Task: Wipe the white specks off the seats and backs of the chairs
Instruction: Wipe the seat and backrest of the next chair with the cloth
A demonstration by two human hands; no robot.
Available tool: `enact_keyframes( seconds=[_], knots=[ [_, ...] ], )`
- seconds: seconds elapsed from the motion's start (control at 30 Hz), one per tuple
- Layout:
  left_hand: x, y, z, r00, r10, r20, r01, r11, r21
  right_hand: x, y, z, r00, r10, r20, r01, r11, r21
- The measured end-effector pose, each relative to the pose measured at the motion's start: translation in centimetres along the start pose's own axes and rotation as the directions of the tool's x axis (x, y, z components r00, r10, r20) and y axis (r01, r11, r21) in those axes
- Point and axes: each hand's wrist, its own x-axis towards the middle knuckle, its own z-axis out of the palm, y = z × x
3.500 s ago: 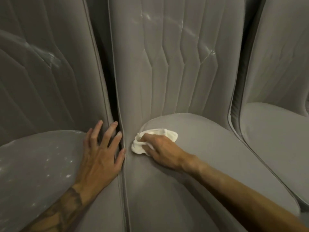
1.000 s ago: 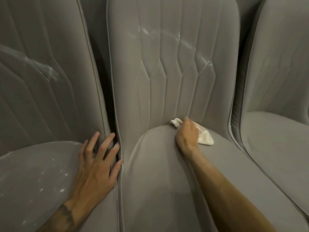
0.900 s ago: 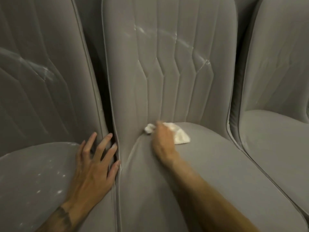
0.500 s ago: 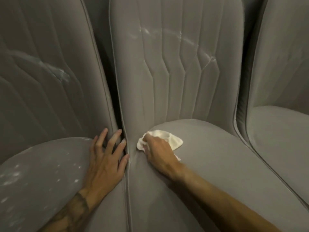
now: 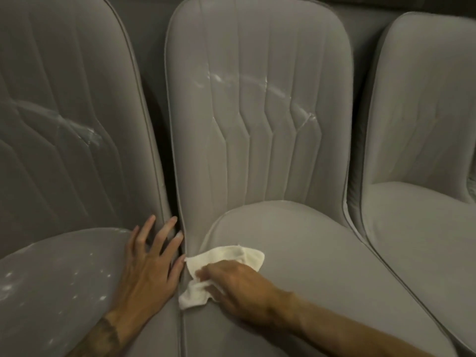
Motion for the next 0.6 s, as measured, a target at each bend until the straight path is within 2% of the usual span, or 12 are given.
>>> enact_keyframes(
  seconds=[0.03, 0.1, 0.2, 0.33, 0.4, 0.47, 0.6],
  knots=[
    [0.0, 0.1, -0.1, 1.0, -0.001, 0.002, 0.001, 1.0, 0.015, 0.1, 0.8, -0.9, 0.998, -0.031, 0.052, 0.032, 0.999, -0.022],
    [0.1, 0.4, -0.5, 1.0, -0.005, -0.006, 0.005, 0.999, 0.052, 1.0, 2.6, -2.3, 0.998, -0.038, 0.056, 0.041, 0.997, -0.066],
    [0.7, 0.8, -1.0, 0.998, -0.04, -0.048, 0.044, 0.995, 0.084, 2.1, 5.8, -4.3, 0.997, 0.069, -0.044, -0.074, 0.989, -0.124],
    [5.2, 1.2, -2.1, 0.972, -0.108, -0.207, 0.127, 0.988, 0.082, 2.2, 10.4, -7.6, 0.962, 0.159, -0.22, -0.187, 0.976, -0.111],
    [8.9, 1.7, -3.1, 0.959, -0.115, -0.259, 0.131, 0.991, 0.043, 2.5, 11.8, -10.0, 0.928, 0.155, -0.338, -0.214, 0.966, -0.144],
    [12.7, 1.9, -4.1, 0.945, -0.115, -0.307, 0.122, 0.992, 0.005, 3.4, 12.8, -12.8, 0.883, 0.073, -0.464, -0.187, 0.961, -0.203],
    [19.8, 1.8, -6.0, 0.907, -0.13, -0.401, 0.128, 0.991, -0.03, 6.6, 13.5, -19.8, 0.718, -0.094, -0.689, -0.171, 0.937, -0.305]
  ],
)
